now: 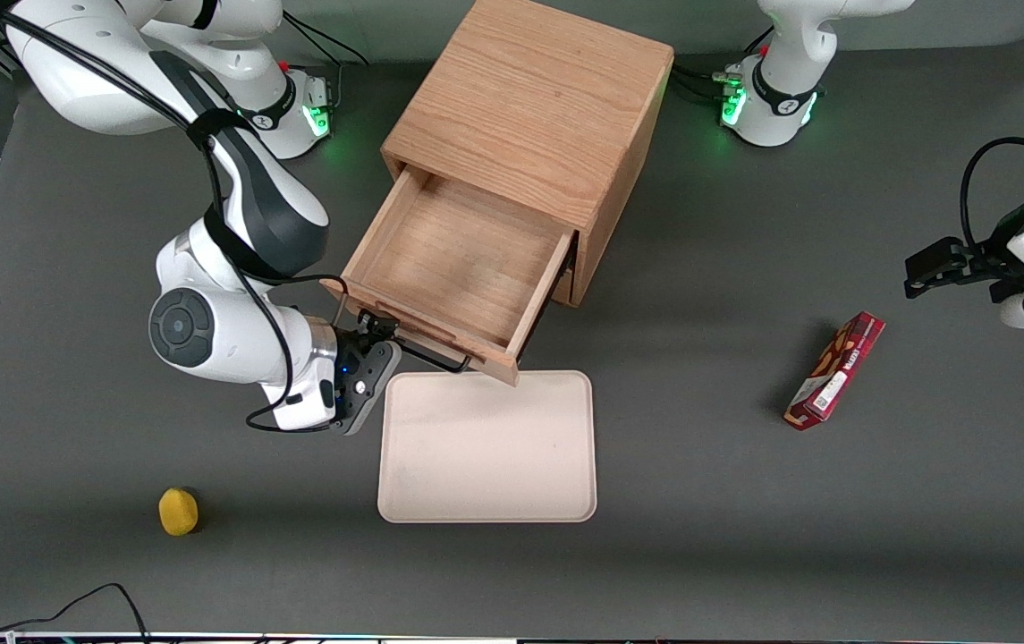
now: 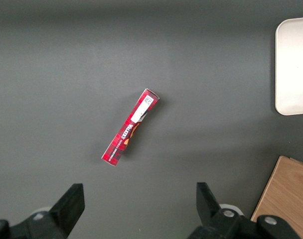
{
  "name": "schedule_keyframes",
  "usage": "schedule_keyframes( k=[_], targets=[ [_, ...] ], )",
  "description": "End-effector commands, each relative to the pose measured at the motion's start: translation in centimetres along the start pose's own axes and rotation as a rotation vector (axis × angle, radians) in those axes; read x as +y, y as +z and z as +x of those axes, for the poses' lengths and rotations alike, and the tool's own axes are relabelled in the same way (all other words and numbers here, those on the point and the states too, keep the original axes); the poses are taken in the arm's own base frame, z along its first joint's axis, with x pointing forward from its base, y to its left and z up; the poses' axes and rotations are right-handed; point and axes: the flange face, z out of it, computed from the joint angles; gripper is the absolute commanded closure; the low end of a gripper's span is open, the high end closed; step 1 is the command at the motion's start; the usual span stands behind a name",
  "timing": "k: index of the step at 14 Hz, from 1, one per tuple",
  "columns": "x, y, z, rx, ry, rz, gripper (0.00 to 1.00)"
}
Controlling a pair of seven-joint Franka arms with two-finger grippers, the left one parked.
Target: Open upper drawer
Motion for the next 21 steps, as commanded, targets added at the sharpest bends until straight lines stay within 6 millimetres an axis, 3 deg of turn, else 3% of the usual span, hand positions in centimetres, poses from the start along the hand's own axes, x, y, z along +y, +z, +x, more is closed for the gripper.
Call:
schedule_keyframes(
  k=[1,6,9,11,14,19,21],
  targets=[
    [0.9,-0.7,0.4,-0.011,-0.019,-0.005,0.00],
    [-1.8,-5.3,-0.3,-0.056,0.002,0.001,0.00],
    [-3.0,-9.3,-2.5,-0.105,0.022,-0.008,0.00],
    [-3.3,-13.2,-5.4,-0.126,0.055,-0.019,0.00],
    [-2.4,-17.7,-12.3,-0.146,0.172,-0.084,0.00],
    [-1.5,-22.6,-22.7,-0.133,0.407,-0.164,0.00],
    [-1.9,-23.7,-25.0,-0.124,0.497,-0.195,0.01]
  ],
)
